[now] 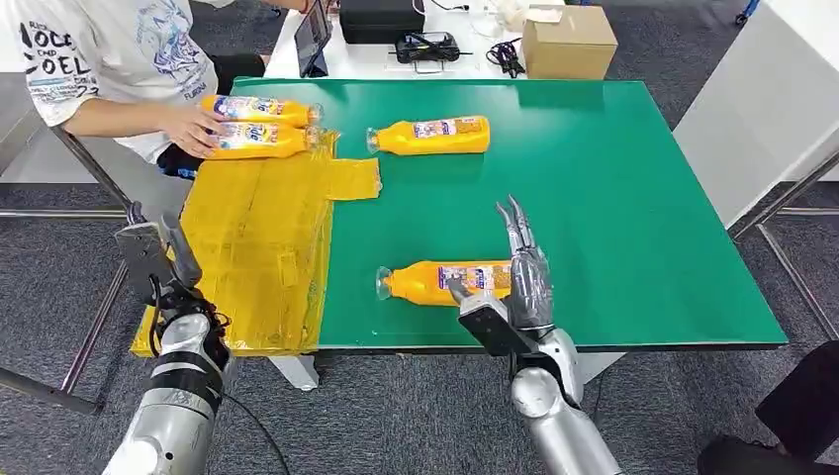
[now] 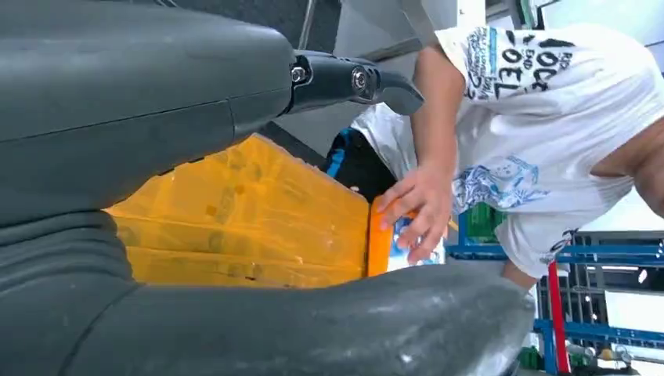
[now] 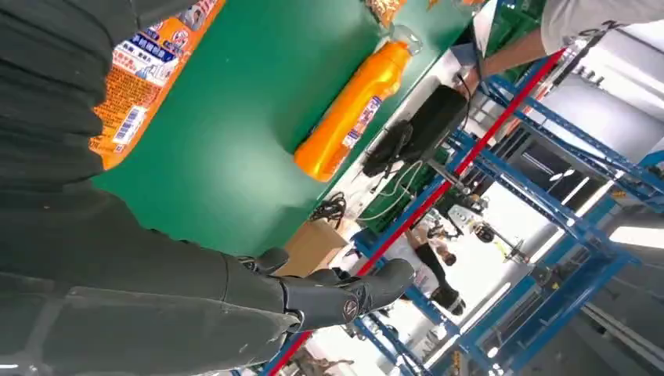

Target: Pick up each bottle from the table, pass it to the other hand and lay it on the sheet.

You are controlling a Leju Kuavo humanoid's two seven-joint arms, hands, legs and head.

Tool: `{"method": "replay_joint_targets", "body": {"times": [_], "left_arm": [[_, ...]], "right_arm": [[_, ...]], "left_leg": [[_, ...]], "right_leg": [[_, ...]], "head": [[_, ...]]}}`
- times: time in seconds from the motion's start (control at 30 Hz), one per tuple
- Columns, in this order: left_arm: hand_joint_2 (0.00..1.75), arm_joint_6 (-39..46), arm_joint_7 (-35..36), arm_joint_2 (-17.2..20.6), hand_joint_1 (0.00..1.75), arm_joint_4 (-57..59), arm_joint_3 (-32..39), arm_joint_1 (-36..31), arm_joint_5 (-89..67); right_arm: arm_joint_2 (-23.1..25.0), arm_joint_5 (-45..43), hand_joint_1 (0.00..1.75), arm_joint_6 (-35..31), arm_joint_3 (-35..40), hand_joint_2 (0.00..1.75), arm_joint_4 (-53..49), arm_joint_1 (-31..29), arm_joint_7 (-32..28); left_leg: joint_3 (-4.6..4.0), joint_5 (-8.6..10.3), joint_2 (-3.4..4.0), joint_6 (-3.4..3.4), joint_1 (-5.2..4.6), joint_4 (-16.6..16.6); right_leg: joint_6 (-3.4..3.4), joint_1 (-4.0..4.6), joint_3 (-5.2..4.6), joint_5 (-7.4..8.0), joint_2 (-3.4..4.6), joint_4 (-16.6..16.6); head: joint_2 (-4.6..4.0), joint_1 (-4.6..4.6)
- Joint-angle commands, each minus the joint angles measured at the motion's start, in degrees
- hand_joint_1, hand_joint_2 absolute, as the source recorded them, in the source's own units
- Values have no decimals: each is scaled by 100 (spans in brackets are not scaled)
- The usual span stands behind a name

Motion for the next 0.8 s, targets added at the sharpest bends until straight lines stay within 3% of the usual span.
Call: {"method": "replay_joint_targets", "body": {"times": [0.03,0.3,0.37,0.4,0.43,0.8], "left_arm": [[0,-124,42,187,0,270,-192,36,35],[0,-332,194,278,0,326,-628,225,-210],[0,-662,236,311,0,662,-938,133,-465],[0,-622,175,254,0,884,-991,46,-558],[175,-640,100,209,0,1140,-1060,-69,-604],[175,-796,138,179,0,1520,-1461,-312,-959]], "right_arm": [[-415,178,0,387,-312,175,606,-319,446],[-801,467,0,1543,-240,175,2371,-1289,862],[-837,143,0,2768,172,175,2925,-1673,694],[-752,93,0,2779,336,175,3348,-1934,669],[-683,19,0,2832,561,175,3809,-2243,616],[-640,-323,0,3637,1136,175,4514,-3431,673]], "left_leg": [[27,-7,7,-5,2,-5],[30,-8,18,-6,0,-4],[12,-2,10,-3,-7,-4],[15,-2,9,-4,-6,-4],[26,-5,12,-6,-6,-6],[19,-7,16,-3,-4,8]], "right_leg": [[-10,3,27,-4,5,-7],[-11,2,31,0,17,-10],[-7,-4,13,2,10,-5],[-7,-3,16,1,8,-6],[-11,-2,26,-1,11,-7],[-9,-1,16,-4,16,9]], "head": [[0,2],[0,0],[0,0],[0,0],[0,0],[0,0]]}}
